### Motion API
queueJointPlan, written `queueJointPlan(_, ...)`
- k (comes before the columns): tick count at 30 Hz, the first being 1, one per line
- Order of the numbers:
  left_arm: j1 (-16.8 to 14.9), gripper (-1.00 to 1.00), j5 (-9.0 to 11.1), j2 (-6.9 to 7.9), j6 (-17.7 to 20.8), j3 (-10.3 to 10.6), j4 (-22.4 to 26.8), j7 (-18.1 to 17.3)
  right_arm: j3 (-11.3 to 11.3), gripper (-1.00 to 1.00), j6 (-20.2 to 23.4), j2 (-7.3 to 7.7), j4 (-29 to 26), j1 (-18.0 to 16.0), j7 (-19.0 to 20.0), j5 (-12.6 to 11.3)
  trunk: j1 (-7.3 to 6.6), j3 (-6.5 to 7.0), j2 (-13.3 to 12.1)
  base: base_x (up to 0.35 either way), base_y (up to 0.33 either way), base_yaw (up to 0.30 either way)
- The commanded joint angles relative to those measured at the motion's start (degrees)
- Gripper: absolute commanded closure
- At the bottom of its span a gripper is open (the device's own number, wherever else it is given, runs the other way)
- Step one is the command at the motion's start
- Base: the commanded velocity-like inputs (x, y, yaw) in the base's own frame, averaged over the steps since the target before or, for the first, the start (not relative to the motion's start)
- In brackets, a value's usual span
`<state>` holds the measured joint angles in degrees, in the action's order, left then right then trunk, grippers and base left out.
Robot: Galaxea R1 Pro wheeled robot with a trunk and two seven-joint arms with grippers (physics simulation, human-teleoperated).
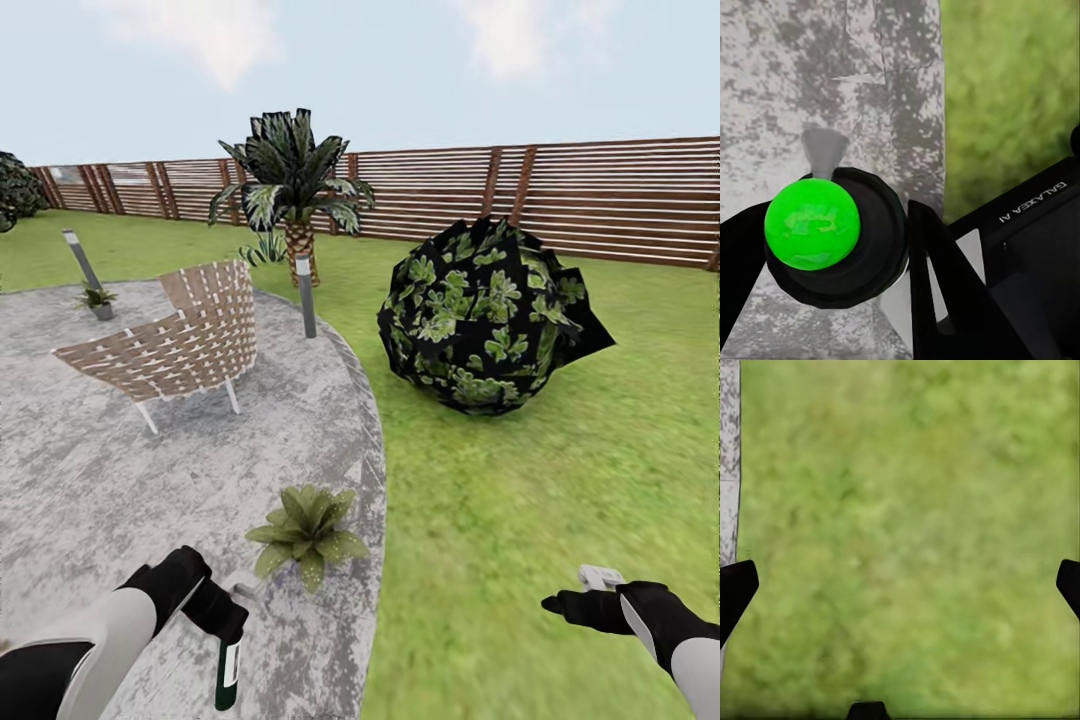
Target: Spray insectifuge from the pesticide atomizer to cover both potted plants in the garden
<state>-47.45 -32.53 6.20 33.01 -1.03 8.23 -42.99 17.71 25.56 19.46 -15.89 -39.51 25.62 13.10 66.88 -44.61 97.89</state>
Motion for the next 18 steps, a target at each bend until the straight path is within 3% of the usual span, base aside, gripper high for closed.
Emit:
queueJointPlan(1, 0.03, 1.00, -0.16, 0.02, 0.41, -0.12, 0.12, -0.25, 0.48, -1.00, 0.28, -0.03, -0.10, -0.03, 0.40, 0.61, -0.02, 0.04, 0.03, -0.159, -0.006, 0.000)
queueJointPlan(12, 0.02, 1.00, -0.29, 0.26, 0.25, -0.12, 0.80, -0.36, 0.57, -1.00, 0.28, -0.03, -0.21, -0.04, 0.40, 0.65, -0.02, 0.43, 0.03, -0.029, -0.001, 0.000)
queueJointPlan(18, -0.01, 1.00, -0.55, 4.29, -0.36, -0.03, 7.97, -0.71, 0.18, -1.00, 0.31, -0.02, -0.53, -0.03, 0.57, 1.13, -0.02, 0.43, 0.03, 0.000, 0.000, 0.000)
